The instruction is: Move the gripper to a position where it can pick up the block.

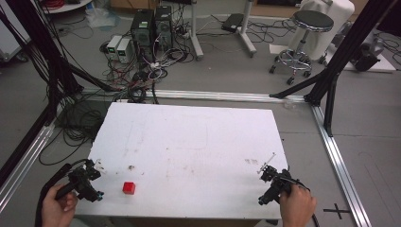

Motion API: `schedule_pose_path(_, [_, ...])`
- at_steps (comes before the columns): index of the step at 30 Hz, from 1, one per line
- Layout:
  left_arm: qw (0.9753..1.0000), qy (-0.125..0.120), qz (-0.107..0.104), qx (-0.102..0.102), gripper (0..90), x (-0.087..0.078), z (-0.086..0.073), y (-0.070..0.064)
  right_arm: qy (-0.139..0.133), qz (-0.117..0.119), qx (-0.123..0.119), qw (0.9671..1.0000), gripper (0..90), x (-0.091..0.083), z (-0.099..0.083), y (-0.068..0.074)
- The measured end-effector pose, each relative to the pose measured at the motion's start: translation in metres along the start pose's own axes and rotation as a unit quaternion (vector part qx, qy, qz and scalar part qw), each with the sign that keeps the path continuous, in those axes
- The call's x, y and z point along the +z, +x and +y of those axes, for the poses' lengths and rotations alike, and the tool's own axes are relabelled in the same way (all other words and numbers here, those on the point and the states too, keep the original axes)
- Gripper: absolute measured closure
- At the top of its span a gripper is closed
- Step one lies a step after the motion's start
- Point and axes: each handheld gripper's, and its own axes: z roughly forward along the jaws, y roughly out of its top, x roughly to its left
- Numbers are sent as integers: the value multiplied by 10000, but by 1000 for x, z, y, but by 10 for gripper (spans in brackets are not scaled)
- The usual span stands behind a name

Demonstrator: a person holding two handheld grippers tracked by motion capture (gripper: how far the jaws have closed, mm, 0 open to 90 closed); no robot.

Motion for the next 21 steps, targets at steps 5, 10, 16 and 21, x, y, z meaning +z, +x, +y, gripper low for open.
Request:
schedule_pose_path(5, [10000, 1, 6, 20, 221, -1, 0, 0, -10, 10, 39, 10000, 29, -2, -2, 0])
schedule_pose_path(10, [10000, -6, 14, 37, 222, -1, 1, -1, -60, 11, 43, 10000, 29, -3, -2, 0])
schedule_pose_path(16, [10000, -79, -24, 37, 222, -2, -1, 1, -37, 7, 33, 10000, 29, -1, -3, -1])
schedule_pose_path(21, [10000, -37, -20, 22, 222, -2, -1, 3, -62, 16, 52, 10000, 29, -1, -3, 0])
